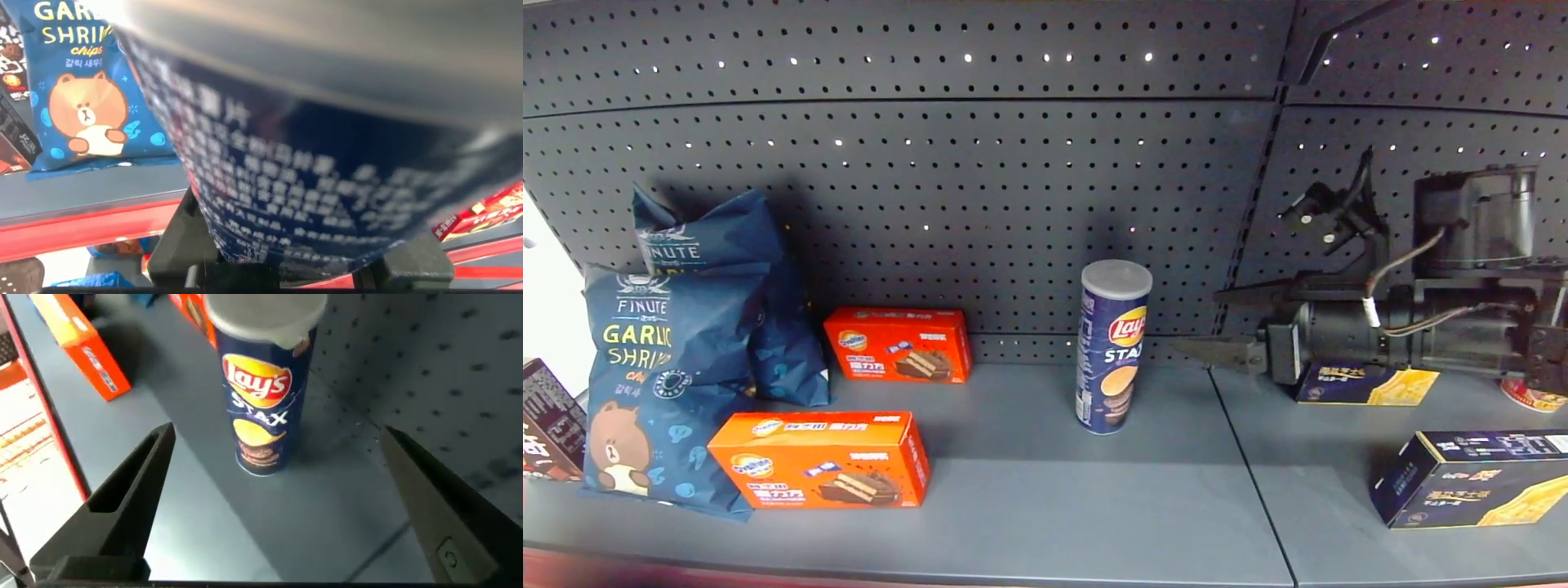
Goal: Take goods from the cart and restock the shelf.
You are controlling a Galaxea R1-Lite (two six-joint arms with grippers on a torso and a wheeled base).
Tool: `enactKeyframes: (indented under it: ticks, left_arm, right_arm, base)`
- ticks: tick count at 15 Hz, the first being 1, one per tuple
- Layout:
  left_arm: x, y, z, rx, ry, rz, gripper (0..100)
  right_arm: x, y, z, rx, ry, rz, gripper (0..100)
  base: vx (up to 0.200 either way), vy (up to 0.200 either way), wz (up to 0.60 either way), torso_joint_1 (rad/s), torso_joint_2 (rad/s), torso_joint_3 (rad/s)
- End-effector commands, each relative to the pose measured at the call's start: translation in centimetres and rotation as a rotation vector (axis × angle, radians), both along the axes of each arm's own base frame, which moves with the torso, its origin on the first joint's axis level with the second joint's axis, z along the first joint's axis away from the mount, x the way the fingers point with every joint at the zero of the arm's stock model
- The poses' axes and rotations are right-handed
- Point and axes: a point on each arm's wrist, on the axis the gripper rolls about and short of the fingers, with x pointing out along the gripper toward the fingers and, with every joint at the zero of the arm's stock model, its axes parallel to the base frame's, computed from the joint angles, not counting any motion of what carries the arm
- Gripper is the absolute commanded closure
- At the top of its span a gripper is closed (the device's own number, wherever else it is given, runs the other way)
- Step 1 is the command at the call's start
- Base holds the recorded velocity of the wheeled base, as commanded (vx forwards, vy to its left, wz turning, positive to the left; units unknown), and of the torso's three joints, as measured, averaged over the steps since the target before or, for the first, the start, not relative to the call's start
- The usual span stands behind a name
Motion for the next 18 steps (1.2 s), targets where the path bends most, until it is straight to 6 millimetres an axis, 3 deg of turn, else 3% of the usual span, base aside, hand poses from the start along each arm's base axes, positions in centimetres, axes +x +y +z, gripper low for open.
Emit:
enactKeyframes:
  ticks: [1,5,18]
  left_arm:
    - [0.0,0.0,0.0,0.0,0.002,0.0,100]
    - [0.1,0.0,0.0,0.001,0.005,-0.011,100]
    - [0.1,0.0,-0.6,0.003,0.017,-0.011,100]
  right_arm:
    - [2.2,1.3,-2.2,-0.018,0.063,0.041,0]
    - [3.9,2.6,-3.8,0.02,0.076,0.159,0]
    - [8.6,5.0,-9.7,0.048,0.067,0.221,0]
  base:
    - [0.0,0.0,0.0,0.0,0.0,0.0]
    - [0.0,0.0,0.0,0.0,0.0,0.0]
    - [0.0,0.0,0.0,0.0,0.0,0.0]
